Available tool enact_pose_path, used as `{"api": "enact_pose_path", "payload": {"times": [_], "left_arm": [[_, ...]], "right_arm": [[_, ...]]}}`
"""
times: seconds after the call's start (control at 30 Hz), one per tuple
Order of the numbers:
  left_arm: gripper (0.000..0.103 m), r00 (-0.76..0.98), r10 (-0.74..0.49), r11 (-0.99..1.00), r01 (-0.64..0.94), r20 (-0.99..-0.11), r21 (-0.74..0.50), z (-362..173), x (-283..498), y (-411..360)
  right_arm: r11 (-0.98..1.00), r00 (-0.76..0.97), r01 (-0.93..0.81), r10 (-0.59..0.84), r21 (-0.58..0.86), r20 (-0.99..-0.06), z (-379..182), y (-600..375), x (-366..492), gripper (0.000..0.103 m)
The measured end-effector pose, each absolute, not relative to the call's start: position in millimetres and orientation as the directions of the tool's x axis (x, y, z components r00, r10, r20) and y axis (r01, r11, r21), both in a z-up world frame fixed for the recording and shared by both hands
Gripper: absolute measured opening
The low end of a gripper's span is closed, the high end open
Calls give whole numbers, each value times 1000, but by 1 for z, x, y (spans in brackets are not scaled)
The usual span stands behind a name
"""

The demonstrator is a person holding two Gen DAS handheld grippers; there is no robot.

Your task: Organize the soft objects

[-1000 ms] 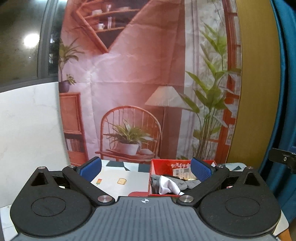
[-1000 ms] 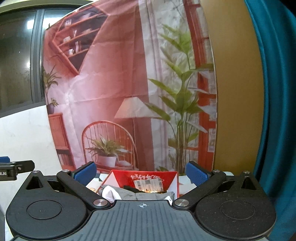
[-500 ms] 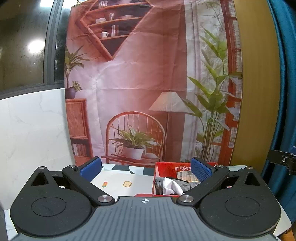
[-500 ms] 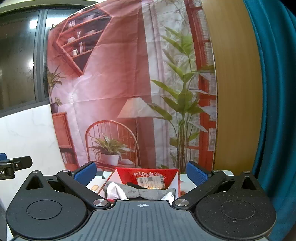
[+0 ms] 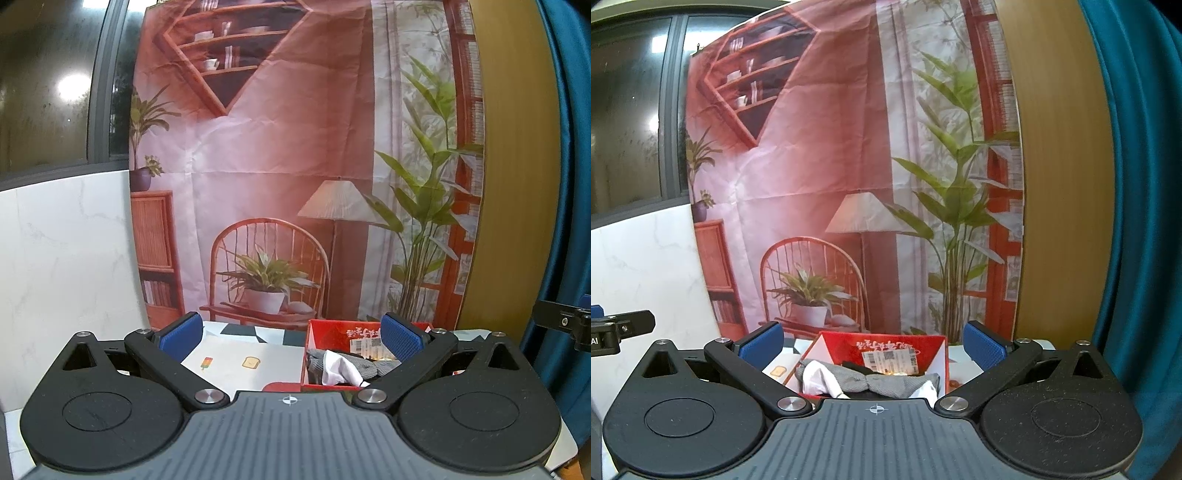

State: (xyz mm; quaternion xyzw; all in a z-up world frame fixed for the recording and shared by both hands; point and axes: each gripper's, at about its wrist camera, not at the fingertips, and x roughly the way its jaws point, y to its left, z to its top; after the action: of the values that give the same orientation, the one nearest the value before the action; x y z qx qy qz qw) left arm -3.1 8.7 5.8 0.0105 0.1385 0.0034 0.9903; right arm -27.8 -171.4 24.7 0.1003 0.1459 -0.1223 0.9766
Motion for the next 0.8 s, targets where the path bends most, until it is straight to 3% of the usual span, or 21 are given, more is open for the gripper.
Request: {"api": "enact_pose_path", "payload": {"times": [0.8], "left_arm": [[103, 960, -11, 1000, 9, -281, -6, 1, -1, 11]], "right_arm": [[949, 927, 270, -211, 161, -311, 24, -174, -28, 103]]}}
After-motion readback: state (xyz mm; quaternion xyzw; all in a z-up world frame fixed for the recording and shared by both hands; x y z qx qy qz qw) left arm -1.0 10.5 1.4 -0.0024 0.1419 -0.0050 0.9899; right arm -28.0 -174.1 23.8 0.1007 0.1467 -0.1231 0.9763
